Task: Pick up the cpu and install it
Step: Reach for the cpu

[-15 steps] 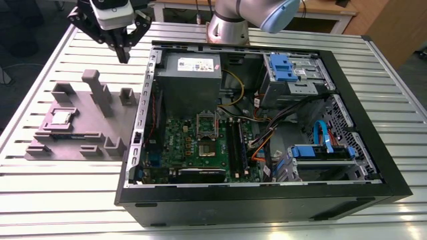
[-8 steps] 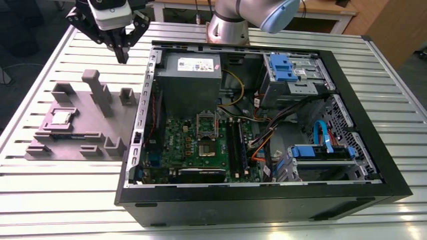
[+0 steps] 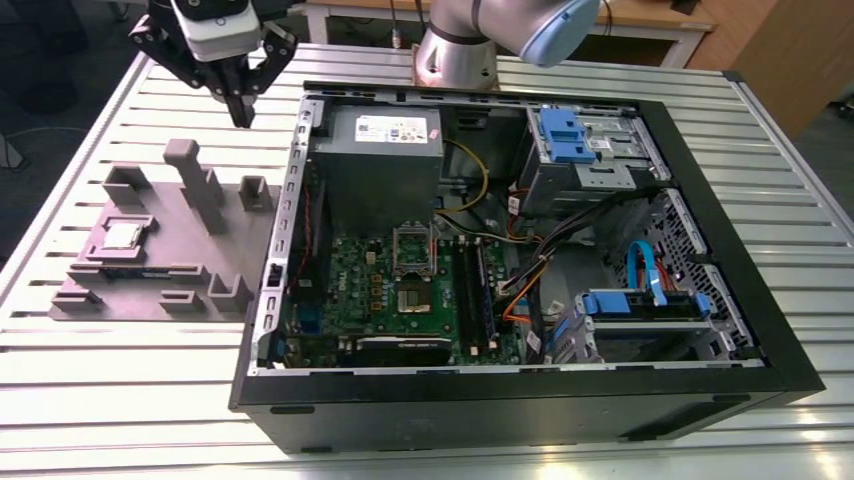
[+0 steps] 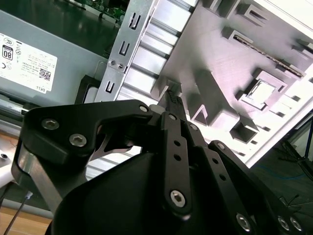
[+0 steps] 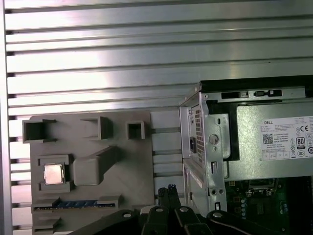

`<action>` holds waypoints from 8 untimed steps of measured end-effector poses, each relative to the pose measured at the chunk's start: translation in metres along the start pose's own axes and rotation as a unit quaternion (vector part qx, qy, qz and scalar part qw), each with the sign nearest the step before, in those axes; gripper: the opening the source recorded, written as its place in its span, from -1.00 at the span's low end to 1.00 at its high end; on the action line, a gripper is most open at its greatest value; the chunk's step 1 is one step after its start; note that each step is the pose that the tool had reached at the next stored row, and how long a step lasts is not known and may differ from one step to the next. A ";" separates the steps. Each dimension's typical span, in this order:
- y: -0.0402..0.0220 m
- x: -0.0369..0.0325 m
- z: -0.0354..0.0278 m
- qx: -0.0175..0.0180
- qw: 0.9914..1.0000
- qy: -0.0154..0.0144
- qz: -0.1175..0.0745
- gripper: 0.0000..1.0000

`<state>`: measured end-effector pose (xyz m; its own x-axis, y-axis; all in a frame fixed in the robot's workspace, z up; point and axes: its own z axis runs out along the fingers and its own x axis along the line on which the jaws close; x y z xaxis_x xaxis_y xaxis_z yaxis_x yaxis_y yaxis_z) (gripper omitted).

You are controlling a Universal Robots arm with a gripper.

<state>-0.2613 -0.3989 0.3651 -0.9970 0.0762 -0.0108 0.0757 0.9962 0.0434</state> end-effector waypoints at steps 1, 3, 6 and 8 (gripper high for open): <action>0.0000 0.0003 0.0000 0.000 1.000 0.000 0.000 -0.80; -0.0001 0.0009 0.0002 0.000 1.000 0.000 0.000 -0.80; -0.0002 0.0019 0.0004 0.000 1.000 0.000 0.000 -0.80; -0.0002 0.0026 0.0006 0.000 1.000 0.000 0.000 -0.80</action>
<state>-0.2639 -0.3989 0.3645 -0.9970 0.0762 -0.0108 0.0757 0.9962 0.0433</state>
